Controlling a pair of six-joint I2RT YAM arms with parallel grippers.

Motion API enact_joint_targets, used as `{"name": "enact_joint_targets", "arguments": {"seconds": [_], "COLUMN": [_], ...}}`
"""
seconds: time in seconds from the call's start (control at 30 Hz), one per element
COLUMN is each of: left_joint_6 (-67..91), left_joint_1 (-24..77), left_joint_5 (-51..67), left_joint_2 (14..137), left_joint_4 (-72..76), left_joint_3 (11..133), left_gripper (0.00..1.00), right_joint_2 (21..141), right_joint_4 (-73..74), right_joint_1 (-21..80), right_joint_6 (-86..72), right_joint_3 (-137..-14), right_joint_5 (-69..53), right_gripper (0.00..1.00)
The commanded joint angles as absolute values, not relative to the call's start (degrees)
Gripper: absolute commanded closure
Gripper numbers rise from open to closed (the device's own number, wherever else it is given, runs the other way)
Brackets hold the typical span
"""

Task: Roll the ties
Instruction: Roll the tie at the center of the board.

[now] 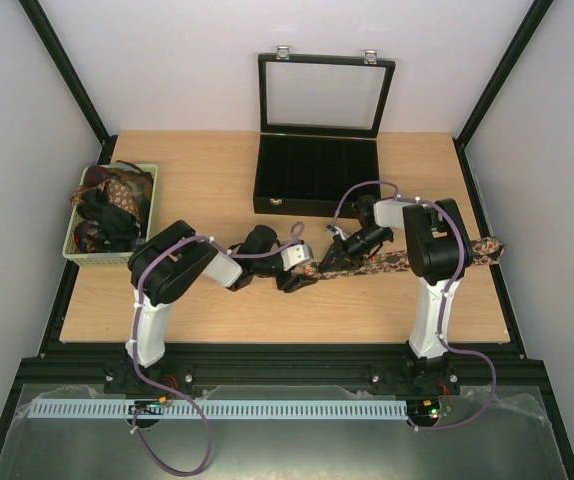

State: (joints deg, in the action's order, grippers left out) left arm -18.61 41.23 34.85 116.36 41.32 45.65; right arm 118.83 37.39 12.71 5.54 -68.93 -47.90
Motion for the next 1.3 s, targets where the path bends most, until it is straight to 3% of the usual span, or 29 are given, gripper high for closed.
{"name": "enact_joint_targets", "arguments": {"seconds": [0.0, 0.17, 0.27, 0.3, 0.6, 0.93, 1.2, 1.27], "left_joint_6": [-13.04, -12.55, -16.5, -17.98, -25.41, -24.58, -23.84, -23.73], "left_joint_1": [42.32, 42.39, 41.79, 41.68, 41.64, 42.1, 42.28, 42.26], "left_joint_5": [35.53, 31.86, 28.94, 27.91, 22.46, 21.03, 20.91, 20.84], "left_joint_2": [123.39, 123.58, 120.02, 118.86, 114.2, 114.56, 114.54, 114.52], "left_joint_4": [41.18, 39.69, 35.53, 32.9, 17.73, 14.18, 13.98, 13.89], "left_joint_3": [48.65, 48.4, 45.09, 44.18, 44.9, 47.03, 46.95, 46.98], "left_gripper": [0.33, 0.56, 0.63, 0.63, 0.59, 0.57, 0.57, 0.57], "right_joint_2": [121.03, 121.36, 120.19, 119.71, 113.81, 113.65, 116.68, 117.56], "right_joint_4": [35.13, 34.84, 35.51, 36.01, 41.21, 36.42, 32.21, 31.23], "right_joint_1": [12.42, 12.42, 12.41, 12.44, 12.23, 17.1, 19.34, 19.81], "right_joint_6": [4.66, 4.69, 4.36, 4.4, 3.14, -3.83, -5.32, -5.68], "right_joint_3": [-65.52, -65.39, -66.61, -67.25, -70.66, -68.12, -66.95, -66.77], "right_joint_5": [-34.48, -34.69, -35.79, -36.1, -48.91, -54.1, -50.11, -47.83], "right_gripper": [0.99, 0.99, 0.99, 0.98, 0.59, 0.57, 0.56, 0.61]}}
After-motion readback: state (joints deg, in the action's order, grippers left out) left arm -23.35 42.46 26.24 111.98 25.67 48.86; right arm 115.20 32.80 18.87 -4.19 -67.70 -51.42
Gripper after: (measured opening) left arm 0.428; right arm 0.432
